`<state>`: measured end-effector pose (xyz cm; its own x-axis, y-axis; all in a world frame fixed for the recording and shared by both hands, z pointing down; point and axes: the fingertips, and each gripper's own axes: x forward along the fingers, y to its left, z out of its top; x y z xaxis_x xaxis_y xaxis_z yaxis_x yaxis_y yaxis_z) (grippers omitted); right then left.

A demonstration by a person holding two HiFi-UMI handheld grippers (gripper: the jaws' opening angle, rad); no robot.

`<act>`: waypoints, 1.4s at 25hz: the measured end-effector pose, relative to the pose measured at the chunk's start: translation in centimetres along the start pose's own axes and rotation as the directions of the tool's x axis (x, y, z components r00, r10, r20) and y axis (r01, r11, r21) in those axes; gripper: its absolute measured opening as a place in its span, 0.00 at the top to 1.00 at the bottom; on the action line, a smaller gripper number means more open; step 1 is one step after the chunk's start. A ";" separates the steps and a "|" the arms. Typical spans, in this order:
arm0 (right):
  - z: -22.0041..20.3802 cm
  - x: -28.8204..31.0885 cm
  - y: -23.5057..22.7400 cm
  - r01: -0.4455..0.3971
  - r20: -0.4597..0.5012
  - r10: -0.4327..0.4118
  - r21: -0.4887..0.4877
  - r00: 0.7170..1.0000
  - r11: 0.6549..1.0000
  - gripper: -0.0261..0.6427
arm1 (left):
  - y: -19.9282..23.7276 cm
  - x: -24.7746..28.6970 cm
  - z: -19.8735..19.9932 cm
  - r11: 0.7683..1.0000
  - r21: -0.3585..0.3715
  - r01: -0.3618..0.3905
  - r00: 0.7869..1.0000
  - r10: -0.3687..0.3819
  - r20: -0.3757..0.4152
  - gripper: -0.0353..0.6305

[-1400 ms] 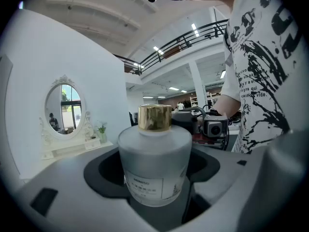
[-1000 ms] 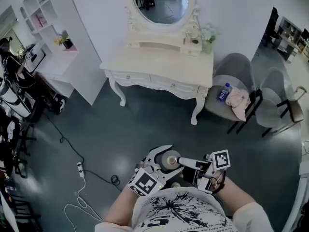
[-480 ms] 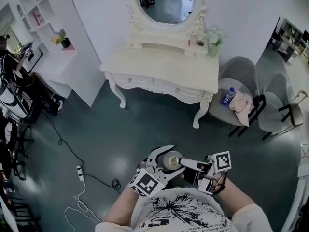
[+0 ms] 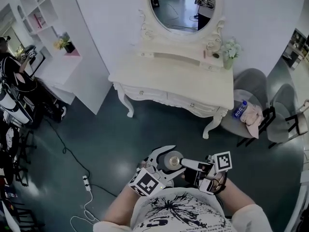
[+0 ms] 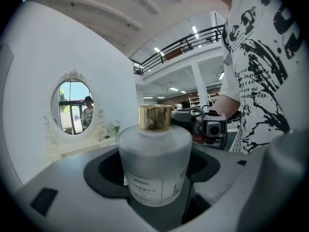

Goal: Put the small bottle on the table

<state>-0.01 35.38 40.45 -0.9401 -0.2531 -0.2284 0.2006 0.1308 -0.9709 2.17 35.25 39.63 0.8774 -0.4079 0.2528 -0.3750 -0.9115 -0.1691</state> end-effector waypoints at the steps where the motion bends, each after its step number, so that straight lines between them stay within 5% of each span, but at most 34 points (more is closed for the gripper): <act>1: 0.7 0.8 -0.2 -0.004 -0.003 0.004 0.000 1.000 1.000 0.42 | 1.0 -0.2 -0.2 1.000 0.002 -0.001 1.000 0.001 -0.002 0.42; 11: 9.3 6.0 -2.4 -0.020 -0.068 0.020 0.002 0.998 1.000 0.42 | 11.2 1.4 -1.9 0.997 0.006 -0.070 0.997 0.071 -0.011 0.42; 21: 24.3 8.3 -3.9 -0.016 -0.132 0.016 -0.003 0.991 1.000 0.42 | 24.5 9.1 -2.2 0.991 -0.007 -0.131 0.991 0.131 -0.006 0.42; 35: 38.6 9.0 -6.9 -0.011 -0.076 0.012 0.023 0.997 1.000 0.42 | 36.1 17.7 -4.0 0.996 -0.022 -0.090 0.996 0.089 -0.030 0.42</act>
<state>0.81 -4.85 42.34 -0.9559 -0.1774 -0.2341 0.2169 0.1111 -0.9699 2.98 -5.11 41.77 0.8309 -0.4890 0.2655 -0.4588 -0.8721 -0.1702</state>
